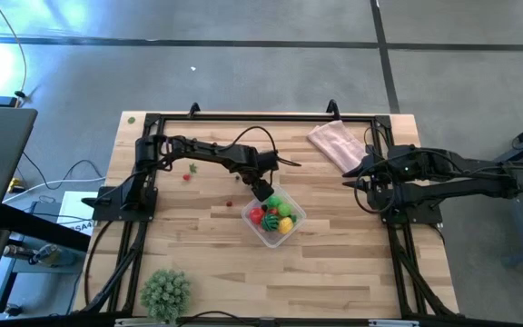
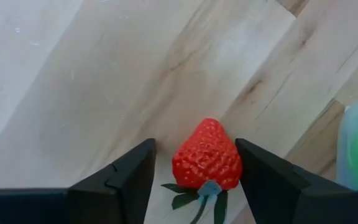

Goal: Pick and placing Produce into tupperware
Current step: Put the red strawberry into the transparent container

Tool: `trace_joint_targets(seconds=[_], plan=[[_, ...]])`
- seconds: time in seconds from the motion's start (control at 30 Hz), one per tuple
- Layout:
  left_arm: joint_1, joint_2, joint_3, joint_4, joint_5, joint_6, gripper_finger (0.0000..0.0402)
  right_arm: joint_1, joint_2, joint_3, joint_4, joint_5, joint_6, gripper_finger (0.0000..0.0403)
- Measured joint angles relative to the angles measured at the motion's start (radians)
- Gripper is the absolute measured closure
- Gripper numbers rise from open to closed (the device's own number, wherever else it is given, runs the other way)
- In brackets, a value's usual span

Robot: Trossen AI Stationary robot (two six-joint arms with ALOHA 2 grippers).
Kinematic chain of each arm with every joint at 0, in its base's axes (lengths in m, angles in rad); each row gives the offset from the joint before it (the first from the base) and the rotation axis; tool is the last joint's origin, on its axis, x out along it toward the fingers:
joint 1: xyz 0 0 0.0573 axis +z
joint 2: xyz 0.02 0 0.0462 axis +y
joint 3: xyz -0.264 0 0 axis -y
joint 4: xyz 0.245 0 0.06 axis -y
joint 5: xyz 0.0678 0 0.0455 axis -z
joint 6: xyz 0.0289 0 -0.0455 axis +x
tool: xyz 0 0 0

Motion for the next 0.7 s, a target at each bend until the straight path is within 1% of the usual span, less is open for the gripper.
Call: trace_joint_targets(seconds=[0.47, 0.7], plan=[[0.001, 0.0, -0.001, 0.0, 0.002, -0.019, 0.0251, 0.0, 0.0, 0.0, 0.0, 0.0, 0.0, 0.0297], [0.001, 0.0, -0.001, 0.006, 0.005, -0.028, 0.0258, 0.0, 0.0, 0.0, 0.0, 0.0, 0.0, 0.0297]])
